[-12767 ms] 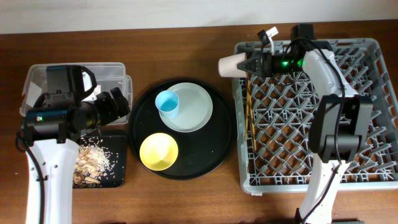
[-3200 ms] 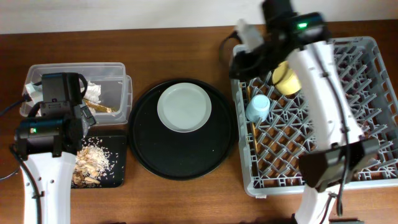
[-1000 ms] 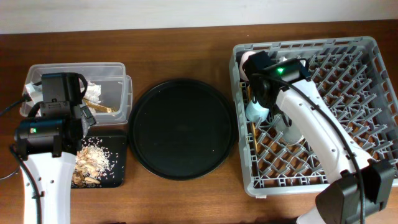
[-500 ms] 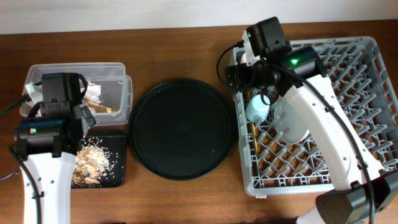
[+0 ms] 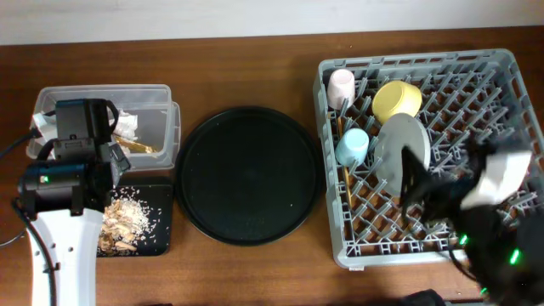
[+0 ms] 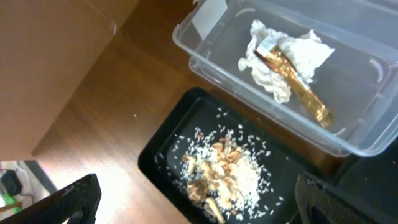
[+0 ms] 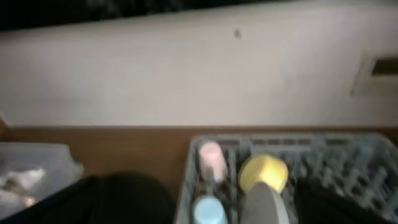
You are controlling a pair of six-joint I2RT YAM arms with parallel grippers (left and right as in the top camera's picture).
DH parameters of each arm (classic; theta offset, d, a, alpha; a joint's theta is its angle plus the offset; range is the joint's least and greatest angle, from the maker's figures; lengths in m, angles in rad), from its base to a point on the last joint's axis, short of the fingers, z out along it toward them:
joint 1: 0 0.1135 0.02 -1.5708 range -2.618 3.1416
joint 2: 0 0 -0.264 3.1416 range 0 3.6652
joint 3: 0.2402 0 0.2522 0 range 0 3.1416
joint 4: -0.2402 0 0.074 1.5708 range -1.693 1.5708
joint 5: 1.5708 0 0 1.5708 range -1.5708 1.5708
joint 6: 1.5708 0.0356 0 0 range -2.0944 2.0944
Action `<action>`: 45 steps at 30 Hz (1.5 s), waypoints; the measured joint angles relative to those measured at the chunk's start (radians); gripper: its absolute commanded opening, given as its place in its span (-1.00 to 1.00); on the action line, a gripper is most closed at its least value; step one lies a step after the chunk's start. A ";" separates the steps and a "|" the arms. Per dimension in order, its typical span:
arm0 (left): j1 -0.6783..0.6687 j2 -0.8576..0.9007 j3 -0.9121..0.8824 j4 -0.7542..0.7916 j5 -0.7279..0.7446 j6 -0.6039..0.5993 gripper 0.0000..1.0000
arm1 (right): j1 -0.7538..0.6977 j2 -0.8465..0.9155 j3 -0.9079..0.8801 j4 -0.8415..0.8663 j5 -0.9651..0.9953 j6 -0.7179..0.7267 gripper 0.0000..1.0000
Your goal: Sort waste into correct bins and load items into the dishwasher rack
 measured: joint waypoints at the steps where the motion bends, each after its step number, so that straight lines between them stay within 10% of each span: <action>1: 0.000 0.000 0.001 0.004 -0.001 0.000 0.98 | -0.052 -0.131 -0.152 0.034 -0.032 -0.001 0.97; 5: 0.000 0.000 0.002 0.001 -0.001 0.000 0.98 | -0.177 -0.506 -0.622 0.320 -0.143 0.024 0.97; 11: 0.000 0.000 0.002 0.003 -0.001 0.000 0.98 | -0.178 -0.517 -0.990 0.693 -0.154 0.101 0.97; 38: 0.000 -0.003 0.002 0.003 0.003 0.000 0.98 | -0.178 -0.518 -0.998 0.564 -0.146 -0.114 0.97; 45: -0.006 -0.650 -0.266 0.006 0.021 0.000 0.98 | -0.178 -0.516 -0.998 0.566 -0.146 -0.114 0.97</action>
